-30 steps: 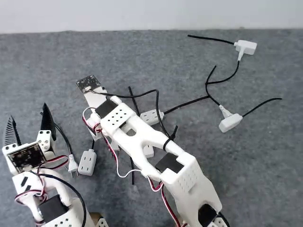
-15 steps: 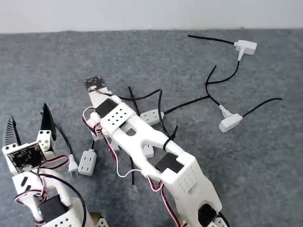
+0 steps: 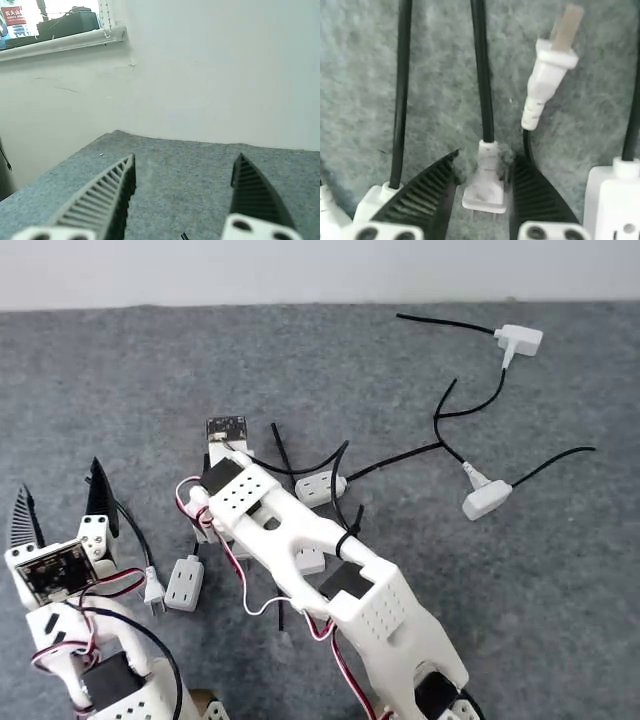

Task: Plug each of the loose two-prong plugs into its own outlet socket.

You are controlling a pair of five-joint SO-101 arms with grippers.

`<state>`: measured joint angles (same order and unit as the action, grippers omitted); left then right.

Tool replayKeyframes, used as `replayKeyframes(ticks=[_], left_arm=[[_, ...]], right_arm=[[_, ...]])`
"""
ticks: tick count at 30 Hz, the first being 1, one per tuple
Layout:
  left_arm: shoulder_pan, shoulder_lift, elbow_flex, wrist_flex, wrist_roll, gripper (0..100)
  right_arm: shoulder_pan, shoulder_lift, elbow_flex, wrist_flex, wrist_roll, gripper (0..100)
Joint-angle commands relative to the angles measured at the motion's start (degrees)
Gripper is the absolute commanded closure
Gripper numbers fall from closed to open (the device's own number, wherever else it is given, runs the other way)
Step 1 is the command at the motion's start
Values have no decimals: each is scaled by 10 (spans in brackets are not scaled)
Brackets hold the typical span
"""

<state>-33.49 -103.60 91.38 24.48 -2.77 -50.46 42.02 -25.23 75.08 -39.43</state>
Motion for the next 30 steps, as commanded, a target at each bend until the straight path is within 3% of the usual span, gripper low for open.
replayKeyframes(ticks=[1, 5, 8, 13, 16, 20, 24, 30], left_arm=[[-4, -5, -29, -17, 7, 702], [-4, -5, -23, -18, 7, 702], [-4, -5, -22, -18, 7, 702], [-4, -5, -22, -18, 7, 702], [-3, -5, -22, -18, 7, 702], [1, -5, -22, -17, 7, 702], [53, -6, -25, -18, 7, 702], [161, -6, -61, -18, -10, 702]], right_arm=[[-13, -4, -22, 27, -9, 876], [-14, 0, -22, 29, -10, 894], [-11, 1, -22, 28, -10, 998], [-9, 1, -21, 47, -3, 991], [5, -3, -24, 80, 91, 991], [23, -25, -31, 109, 309, 991], [58, -84, -49, 116, 332, 991], [87, -233, -151, 172, 459, 991]])
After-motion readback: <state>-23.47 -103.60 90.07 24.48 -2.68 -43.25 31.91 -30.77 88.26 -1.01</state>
